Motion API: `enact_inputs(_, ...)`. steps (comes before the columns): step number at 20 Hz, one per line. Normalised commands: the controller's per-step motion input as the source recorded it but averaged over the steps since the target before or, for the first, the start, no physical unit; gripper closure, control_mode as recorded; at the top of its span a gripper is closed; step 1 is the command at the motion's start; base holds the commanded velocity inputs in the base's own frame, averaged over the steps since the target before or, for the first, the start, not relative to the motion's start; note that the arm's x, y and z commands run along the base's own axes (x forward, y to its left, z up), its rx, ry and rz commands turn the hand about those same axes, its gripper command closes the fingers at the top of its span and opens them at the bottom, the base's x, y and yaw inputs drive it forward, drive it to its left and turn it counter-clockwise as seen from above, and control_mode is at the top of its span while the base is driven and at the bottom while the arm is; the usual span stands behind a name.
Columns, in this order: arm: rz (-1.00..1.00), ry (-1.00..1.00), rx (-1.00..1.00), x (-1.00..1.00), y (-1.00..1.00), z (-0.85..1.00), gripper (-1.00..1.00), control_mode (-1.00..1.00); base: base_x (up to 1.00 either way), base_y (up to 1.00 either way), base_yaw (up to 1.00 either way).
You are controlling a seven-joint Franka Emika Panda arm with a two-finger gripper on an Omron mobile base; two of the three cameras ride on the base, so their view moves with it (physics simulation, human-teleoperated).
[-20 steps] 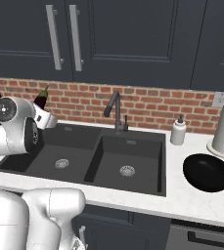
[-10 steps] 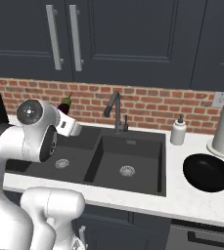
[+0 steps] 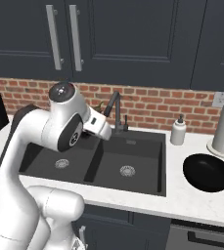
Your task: Pick the eggplant from the sink and place it in the bowl. Then pick the bowl and place it in the microwave. Then close the microwave door and press the start button.
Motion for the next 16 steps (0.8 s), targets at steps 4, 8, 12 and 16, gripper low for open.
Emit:
enact_inputs(4, -0.09, 0.13, -0.06, -0.22, -0.95, -0.11, 1.00, -1.00, 0.00, 0.00, 0.00)
enact_inputs(8, -0.08, 0.11, -0.04, -0.03, -1.00, -0.15, 1.00, -1.00, 0.00, 0.00, 0.00)
enact_inputs(12, -0.08, 0.20, -0.01, 0.04, -1.00, -0.14, 1.00, -1.00, 0.00, 0.00, 0.00)
enact_inputs(16, -0.08, 0.18, -0.01, 0.05, -0.98, -0.17, 1.00, -1.00, 0.00, 0.00, 0.00)
